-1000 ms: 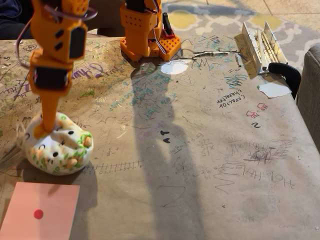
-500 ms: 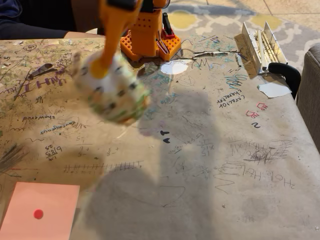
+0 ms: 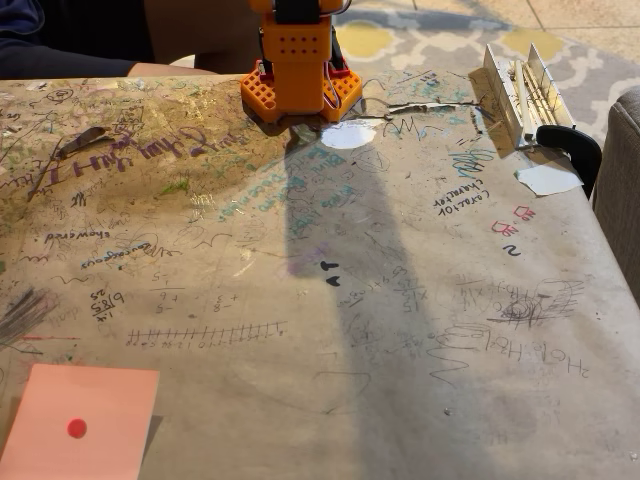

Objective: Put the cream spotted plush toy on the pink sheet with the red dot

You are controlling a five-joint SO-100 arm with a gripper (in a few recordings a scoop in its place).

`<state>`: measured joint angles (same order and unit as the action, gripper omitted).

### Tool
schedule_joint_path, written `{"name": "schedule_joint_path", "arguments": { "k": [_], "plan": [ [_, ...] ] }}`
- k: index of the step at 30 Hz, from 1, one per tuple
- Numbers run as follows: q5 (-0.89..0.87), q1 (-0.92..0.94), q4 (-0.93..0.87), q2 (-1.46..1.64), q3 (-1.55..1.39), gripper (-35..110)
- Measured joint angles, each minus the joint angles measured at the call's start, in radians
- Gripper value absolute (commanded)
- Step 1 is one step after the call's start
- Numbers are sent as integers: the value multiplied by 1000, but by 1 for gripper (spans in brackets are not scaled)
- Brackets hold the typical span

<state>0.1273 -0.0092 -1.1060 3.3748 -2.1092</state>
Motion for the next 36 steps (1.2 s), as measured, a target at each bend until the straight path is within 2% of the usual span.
{"name": "schedule_joint_path", "arguments": {
  "k": [4, 7, 9, 12, 15, 17, 19, 25, 27, 29, 31, 36],
  "plan": [
    [8, -83, -61, 2, 173, 0],
    [25, -84, -40, 3, 186, 0],
    [20, -20, 38, 0, 109, 0],
    [15, 100, 281, -158, -63, 0],
    [9, 224, 515, -546, -64, 30],
    [37, 285, 532, -828, 77, 34],
    [83, 319, 408, -1112, 279, 34],
    [156, 433, -368, -2011, 959, 34],
    [164, 433, -540, -2345, 1184, 34],
    [167, 422, -598, -2660, 1411, 32],
    [155, 414, -630, -2823, 1623, 27],
    [124, 367, -661, -2757, 1985, 0]
  ]
}}
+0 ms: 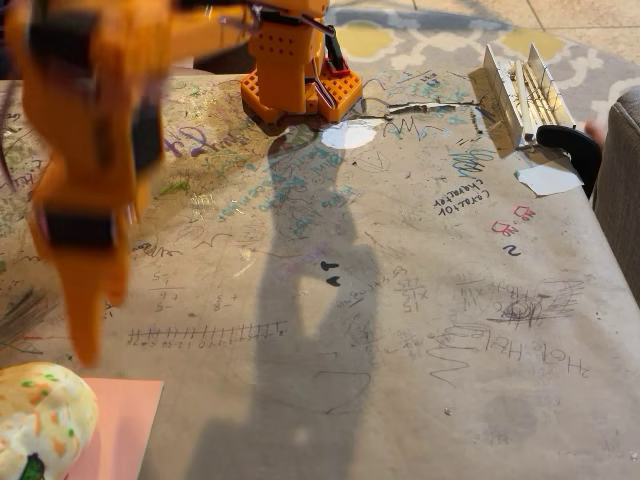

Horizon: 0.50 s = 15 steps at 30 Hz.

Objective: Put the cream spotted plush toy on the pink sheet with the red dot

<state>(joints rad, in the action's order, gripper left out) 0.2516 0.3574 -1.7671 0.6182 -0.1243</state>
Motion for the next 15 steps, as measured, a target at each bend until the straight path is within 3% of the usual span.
{"name": "schedule_joint_path", "arguments": {
  "k": [3, 10, 15],
  "plan": [
    [-20, -48, -3, 186, -32, 0],
    [-52, -169, 67, 704, -661, 0],
    [-17, -255, 383, 1204, -1335, 0]
  ]
}}
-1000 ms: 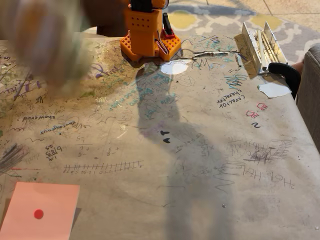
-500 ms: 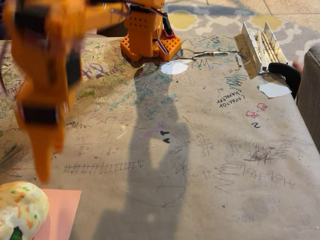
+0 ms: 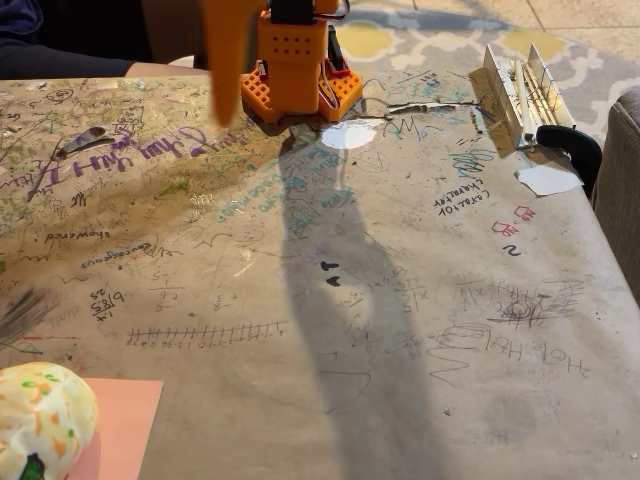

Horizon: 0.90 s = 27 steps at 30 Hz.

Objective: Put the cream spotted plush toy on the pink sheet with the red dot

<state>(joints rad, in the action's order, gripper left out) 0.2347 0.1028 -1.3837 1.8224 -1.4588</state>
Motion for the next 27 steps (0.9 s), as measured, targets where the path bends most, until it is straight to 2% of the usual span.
{"name": "schedule_joint_path", "arguments": {
  "k": [5, 9, 14, 18, 27],
  "plan": [
    [54, -9, 199, 575, -801, 0],
    [92, -26, 290, 911, -1233, 0],
    [95, -72, 307, 1226, -1447, 0],
    [94, -95, 229, 1477, -1562, 0],
    [95, -95, 216, 1539, -1609, 0]
  ]
}}
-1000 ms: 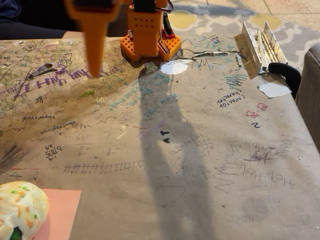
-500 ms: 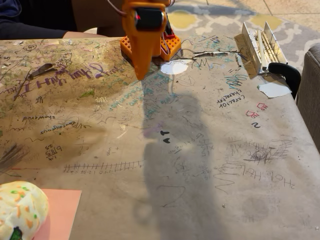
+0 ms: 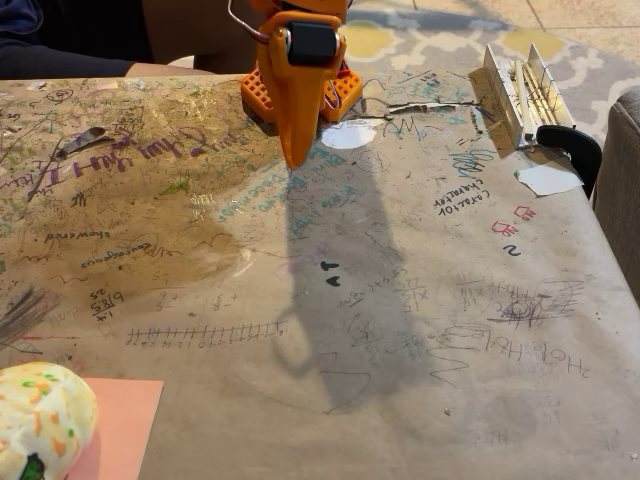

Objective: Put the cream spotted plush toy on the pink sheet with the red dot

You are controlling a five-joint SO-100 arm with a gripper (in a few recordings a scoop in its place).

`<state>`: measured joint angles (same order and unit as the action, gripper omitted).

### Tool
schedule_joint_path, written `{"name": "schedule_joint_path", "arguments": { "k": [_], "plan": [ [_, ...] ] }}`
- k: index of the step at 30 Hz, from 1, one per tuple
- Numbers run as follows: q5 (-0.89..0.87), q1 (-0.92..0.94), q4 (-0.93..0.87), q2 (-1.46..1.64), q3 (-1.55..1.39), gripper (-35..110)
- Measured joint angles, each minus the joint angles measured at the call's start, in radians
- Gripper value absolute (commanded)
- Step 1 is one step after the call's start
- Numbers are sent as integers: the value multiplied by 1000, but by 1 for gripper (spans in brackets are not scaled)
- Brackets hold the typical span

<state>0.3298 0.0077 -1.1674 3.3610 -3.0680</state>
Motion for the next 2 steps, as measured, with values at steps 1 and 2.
{"name": "schedule_joint_path", "arguments": {
  "k": [1, 2],
  "plan": [
    [0, 0, 0, 3, 0, 0],
    [0, 0, 0, 3, 0, 0]
  ]
}}
